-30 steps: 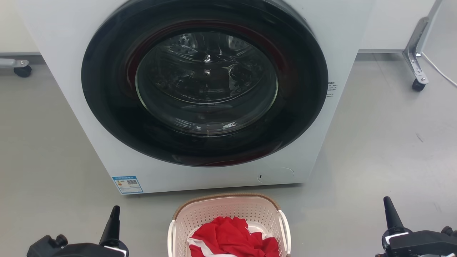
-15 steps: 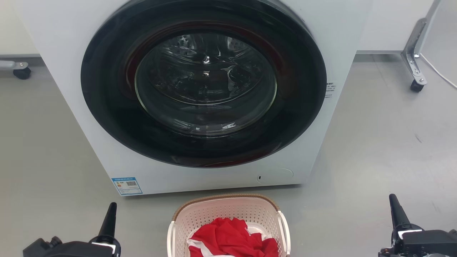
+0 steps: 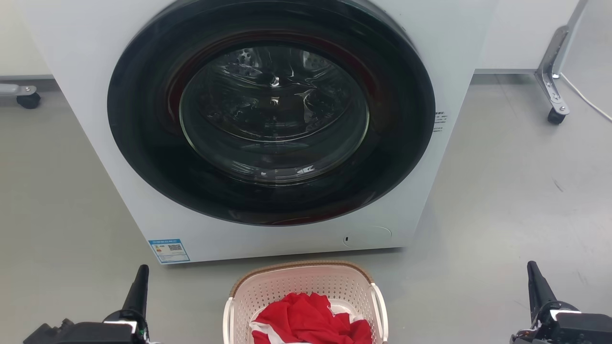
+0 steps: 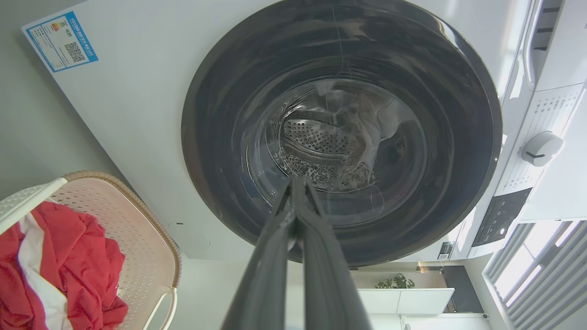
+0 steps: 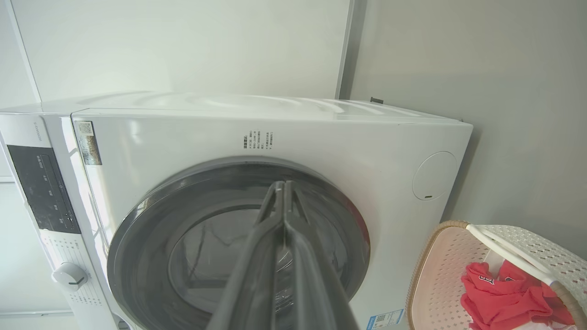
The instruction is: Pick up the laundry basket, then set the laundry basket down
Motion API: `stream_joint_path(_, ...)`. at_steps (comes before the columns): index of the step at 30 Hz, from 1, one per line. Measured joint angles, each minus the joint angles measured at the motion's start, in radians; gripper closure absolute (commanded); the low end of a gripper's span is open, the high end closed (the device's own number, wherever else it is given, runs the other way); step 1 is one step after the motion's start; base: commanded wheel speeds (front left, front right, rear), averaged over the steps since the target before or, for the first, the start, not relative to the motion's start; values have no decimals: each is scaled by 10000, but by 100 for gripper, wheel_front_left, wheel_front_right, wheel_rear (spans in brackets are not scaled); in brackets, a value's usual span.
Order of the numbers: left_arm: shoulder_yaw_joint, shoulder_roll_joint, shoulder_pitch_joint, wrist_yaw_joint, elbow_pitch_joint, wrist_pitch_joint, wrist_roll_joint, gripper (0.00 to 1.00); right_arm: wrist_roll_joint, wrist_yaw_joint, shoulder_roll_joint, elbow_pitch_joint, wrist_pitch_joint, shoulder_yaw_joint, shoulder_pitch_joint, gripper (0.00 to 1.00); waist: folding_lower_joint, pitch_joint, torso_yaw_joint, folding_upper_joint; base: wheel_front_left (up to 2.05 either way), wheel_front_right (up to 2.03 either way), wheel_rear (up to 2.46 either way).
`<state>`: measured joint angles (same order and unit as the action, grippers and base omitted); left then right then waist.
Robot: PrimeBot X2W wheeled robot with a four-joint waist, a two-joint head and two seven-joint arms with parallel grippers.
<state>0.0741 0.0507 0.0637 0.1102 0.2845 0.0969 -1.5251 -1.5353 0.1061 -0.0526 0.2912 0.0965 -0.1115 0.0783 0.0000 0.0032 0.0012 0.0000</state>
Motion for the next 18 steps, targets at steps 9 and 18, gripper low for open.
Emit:
stream_joint_path(9,169,-73,151,130,81,167,-744,100,-604,115,73,73,169,-215,139,100,0,-16,-12,0,0,0,0)
stream_joint_path(18,169,-75,151,130,84,167,-744,100,-604,115,79,73,169,-217,139,100,0,-16,-12,0,0,0,0)
